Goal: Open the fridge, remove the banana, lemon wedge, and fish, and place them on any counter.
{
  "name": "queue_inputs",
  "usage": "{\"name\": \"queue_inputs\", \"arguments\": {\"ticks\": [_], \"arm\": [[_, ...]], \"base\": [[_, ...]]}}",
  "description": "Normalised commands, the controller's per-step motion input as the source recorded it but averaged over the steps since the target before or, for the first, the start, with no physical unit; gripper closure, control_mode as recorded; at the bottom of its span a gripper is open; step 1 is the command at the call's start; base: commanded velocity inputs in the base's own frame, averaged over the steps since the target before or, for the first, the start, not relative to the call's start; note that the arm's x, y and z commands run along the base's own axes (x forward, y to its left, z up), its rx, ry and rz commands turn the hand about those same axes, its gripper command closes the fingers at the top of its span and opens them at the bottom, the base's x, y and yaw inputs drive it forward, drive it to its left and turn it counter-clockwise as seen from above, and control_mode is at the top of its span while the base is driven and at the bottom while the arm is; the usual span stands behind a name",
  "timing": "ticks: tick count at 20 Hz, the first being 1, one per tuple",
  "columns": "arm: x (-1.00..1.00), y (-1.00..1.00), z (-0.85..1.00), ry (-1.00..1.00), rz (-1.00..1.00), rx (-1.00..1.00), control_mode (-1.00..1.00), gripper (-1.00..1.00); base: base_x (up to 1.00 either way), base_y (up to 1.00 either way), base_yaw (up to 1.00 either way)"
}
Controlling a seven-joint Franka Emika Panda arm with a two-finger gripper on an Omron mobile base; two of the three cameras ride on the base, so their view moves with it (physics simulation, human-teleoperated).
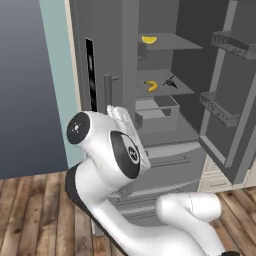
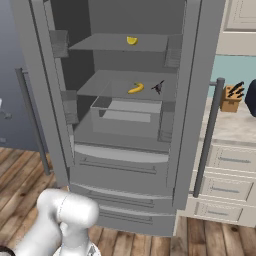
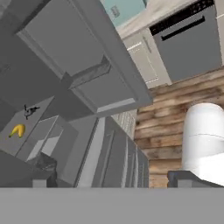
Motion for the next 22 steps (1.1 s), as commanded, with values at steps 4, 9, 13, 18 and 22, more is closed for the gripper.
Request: {"name": "queue_inputs", "arguments": {"ticks": [4, 9, 13, 18, 22], "arm": [[-0.15, -0.65, -0.04, -0.07, 0.54, 0.14, -1.00, -1.00], [-0.02, -0.70, 0.00, -0.03, 0.53, 0.14, -1.00, -1.00], [0.06, -0.69, 0.00, 0.00, 0.48, 0.16, -1.00, -1.00], [0.42, -0.64, -0.01, 0.00, 0.48, 0.18, -1.00, -1.00], [0.56, -0.58, -0.14, 0.00, 0.59, 0.19, -1.00, -1.00]], "base": [[0.00, 0.00, 0.00], [0.00, 0.00, 0.00], [0.00, 0.00, 0.00], [0.00, 0.00, 0.00], [0.00, 0.00, 0.00]]}}
